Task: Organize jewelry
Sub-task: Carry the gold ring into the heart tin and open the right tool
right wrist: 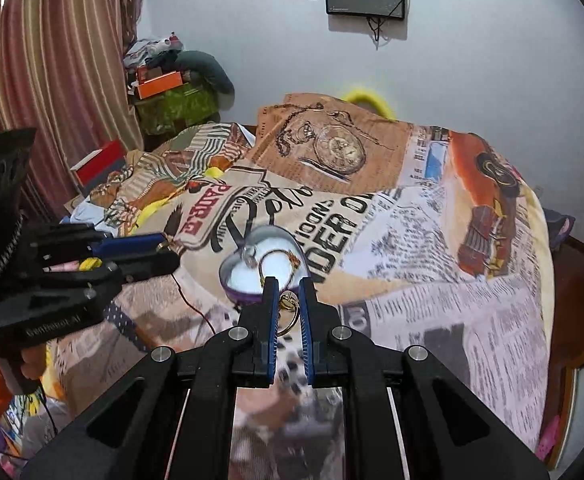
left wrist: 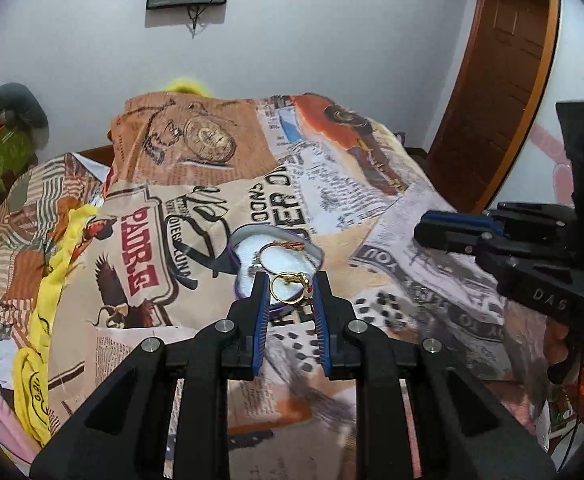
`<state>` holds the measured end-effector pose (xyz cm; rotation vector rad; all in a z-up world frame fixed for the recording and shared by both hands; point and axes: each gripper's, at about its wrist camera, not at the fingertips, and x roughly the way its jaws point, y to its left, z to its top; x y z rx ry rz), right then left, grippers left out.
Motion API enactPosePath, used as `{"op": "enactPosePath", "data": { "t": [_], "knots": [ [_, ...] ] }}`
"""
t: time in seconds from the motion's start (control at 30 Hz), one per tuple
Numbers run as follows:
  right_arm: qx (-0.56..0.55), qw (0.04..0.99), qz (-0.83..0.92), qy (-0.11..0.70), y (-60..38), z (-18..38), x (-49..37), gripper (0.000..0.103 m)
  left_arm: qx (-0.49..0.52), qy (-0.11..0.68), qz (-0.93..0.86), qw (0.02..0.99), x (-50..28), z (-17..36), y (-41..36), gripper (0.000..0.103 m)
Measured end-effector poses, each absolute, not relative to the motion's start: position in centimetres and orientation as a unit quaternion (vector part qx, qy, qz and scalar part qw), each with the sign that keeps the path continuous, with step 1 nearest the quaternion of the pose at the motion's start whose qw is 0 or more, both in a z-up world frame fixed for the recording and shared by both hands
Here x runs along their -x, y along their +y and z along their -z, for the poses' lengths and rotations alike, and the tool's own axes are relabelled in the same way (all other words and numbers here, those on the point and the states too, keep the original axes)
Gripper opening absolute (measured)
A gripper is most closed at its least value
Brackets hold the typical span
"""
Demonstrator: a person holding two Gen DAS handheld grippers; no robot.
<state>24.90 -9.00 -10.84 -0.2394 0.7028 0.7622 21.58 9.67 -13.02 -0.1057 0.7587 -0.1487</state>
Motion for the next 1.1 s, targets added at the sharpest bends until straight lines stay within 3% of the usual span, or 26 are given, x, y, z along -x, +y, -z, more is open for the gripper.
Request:
{"op": "enactPosePath", "data": {
  "t": [0.47,0.93,1.03,1.1],
  "knots": [
    [0.111,0.824,-0.390,0.395,-3.9,13.6,-30.3,0.009,0.054,0.427,0.084,0.899,-27.5,18.3,10.7,0.020],
    [0.115,0.777,-0.402,0.471,-1.4,16.6,-33.6,0.009,0.032,0.442,0.090,0.892,-28.9,19.5,10.1,0.020],
    [0.117,0.772,-0.405,0.477,-1.2,16.7,-33.6,0.009,0.030,0.445,0.089,0.891,-28.9,19.3,10.1,0.022],
    [0.119,0.767,-0.405,0.483,-0.9,16.7,-33.7,0.009,0.030,0.445,0.088,0.890,-28.7,19.2,10.1,0.029]
  ]
}}
